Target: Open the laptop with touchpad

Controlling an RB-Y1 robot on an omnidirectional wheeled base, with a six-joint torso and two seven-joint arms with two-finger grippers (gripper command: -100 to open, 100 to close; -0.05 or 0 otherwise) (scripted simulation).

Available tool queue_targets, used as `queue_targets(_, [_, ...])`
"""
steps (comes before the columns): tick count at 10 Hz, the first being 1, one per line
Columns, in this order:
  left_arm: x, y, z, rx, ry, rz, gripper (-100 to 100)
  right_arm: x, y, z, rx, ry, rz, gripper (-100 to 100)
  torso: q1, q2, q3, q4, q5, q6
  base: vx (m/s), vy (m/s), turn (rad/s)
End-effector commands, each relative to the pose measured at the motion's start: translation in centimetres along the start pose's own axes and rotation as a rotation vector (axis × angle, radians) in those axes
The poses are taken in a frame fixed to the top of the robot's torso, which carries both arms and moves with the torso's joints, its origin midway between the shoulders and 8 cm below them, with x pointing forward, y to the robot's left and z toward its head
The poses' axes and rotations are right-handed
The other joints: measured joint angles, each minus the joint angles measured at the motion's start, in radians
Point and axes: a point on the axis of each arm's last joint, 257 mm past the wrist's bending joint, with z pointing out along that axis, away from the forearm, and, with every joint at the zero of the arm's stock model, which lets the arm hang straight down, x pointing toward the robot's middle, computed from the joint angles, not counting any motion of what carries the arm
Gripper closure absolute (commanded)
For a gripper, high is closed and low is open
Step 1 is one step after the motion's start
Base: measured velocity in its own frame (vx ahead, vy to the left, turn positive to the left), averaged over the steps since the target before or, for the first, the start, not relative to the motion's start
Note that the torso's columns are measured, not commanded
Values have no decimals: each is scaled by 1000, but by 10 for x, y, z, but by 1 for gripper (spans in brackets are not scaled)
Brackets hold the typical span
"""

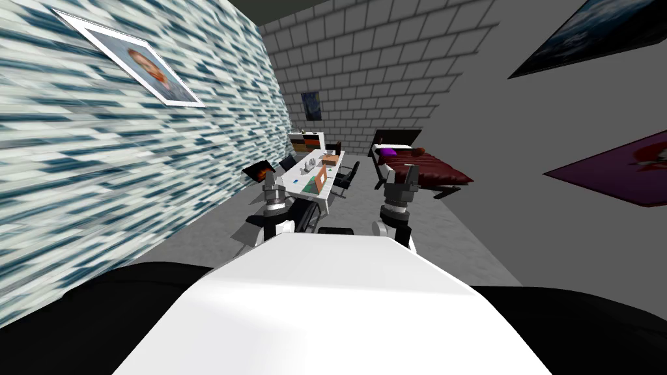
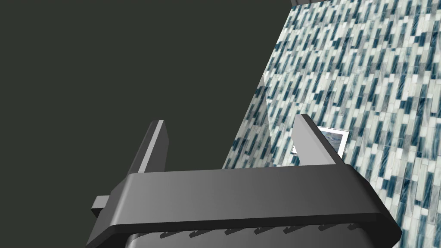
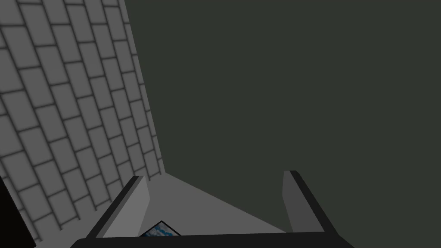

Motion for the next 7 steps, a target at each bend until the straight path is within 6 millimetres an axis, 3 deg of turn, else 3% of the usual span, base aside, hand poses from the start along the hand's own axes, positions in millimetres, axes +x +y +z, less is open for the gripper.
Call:
queue_targets(1, [0, 0, 0, 0, 0, 0, 0, 0, 0, 0, 0, 0, 0, 0, 0, 40, -82, 41, 0, 0, 0, 0, 0])
queue_targets(7, [0, 0, 0, 0, 0, 0, 0, 0, 0, 0, 0, 0, 0, 0, 0, 470, -939, 470, 0, 0, 0, 0, 0])
